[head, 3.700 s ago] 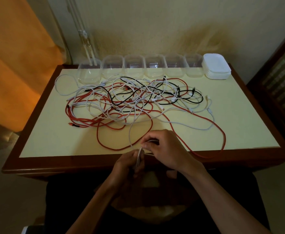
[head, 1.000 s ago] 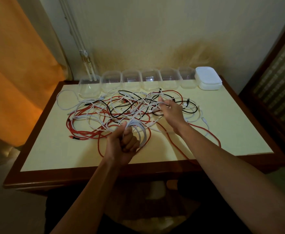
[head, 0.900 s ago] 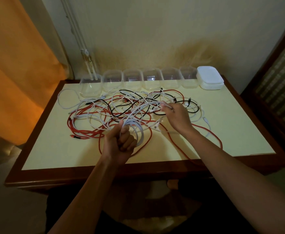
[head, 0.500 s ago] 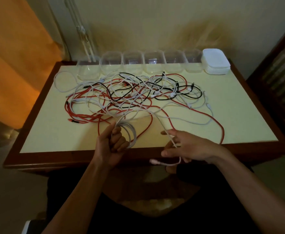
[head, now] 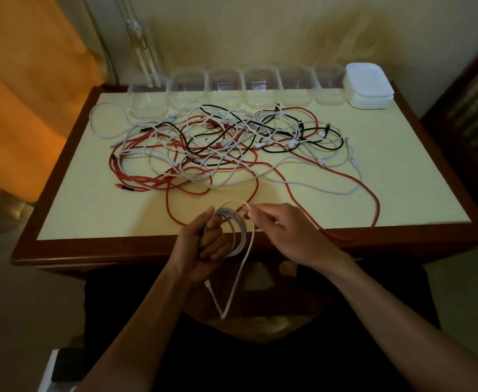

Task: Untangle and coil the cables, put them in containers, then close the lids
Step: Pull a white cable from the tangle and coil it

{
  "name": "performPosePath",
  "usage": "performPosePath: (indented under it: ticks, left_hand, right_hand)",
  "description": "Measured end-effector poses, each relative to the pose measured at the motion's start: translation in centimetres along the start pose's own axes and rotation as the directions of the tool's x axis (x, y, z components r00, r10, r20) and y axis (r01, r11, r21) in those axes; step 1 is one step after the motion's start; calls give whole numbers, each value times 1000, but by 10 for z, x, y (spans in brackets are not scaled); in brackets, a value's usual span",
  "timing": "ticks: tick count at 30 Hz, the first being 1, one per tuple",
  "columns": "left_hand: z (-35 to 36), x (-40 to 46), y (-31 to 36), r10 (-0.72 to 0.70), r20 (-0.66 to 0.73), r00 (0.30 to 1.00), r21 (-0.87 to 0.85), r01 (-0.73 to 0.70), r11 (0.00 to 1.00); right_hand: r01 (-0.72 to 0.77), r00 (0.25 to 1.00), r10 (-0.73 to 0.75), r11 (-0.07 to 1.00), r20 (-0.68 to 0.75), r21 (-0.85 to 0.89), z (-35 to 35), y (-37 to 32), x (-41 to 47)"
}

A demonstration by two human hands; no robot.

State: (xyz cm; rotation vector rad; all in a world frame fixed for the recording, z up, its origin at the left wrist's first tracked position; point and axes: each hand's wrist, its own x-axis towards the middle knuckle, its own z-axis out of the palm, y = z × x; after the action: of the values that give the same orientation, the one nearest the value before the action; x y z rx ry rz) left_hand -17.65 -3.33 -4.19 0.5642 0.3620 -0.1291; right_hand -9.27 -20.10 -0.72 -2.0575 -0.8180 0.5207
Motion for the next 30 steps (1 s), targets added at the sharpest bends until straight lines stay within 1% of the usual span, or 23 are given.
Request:
performPosePath:
  ticks: [1,3,7,11,13,16,18,21,23,26,30]
  left_hand:
    - [0,0,-1,8,4,1000,-14,-7,1000]
    - [1,0,-4,4,45,999,-12,-3,1000]
    - [-1,2,-10,-17,113,993,33,13,999]
    - [-7,2,-10,-62,169,984,-51,71,996]
    - [-8,0,-11,-74,196,978,-48,85,995]
    - [-5,-1,-9,-69,144,987,49,63,997]
    - [-2,0,-6,-52,93,994,173,36,984]
    - [2,0,-2,-19,29,999,370,7,929]
    - [3,-1,-1,-15,8,1000,437,10,899]
    - [6,-2,-1,-32,11,999,490,23,871]
    - [13,-2,1,-31,-14,999,550,34,834]
  right_hand:
    - [1,1000,-1,1000,-23,3,9,4,-1]
    - [-48,997,52,997,-63,58,23,10,-1]
    - [-131,986,154,949,-58,288,37,16,-4]
    - [-109,987,140,938,-73,329,37,14,-6]
    - [-98,989,128,937,-69,335,36,13,-6]
    - [-125,987,153,919,-45,373,35,14,-5]
    - [-171,977,209,882,-40,439,34,15,-2]
    - [-235,954,298,805,-28,544,29,13,4]
    - [-273,940,341,782,-17,560,27,12,7]
    - [-286,935,352,818,-42,499,29,13,9]
    - [-250,944,311,890,-108,382,37,18,11]
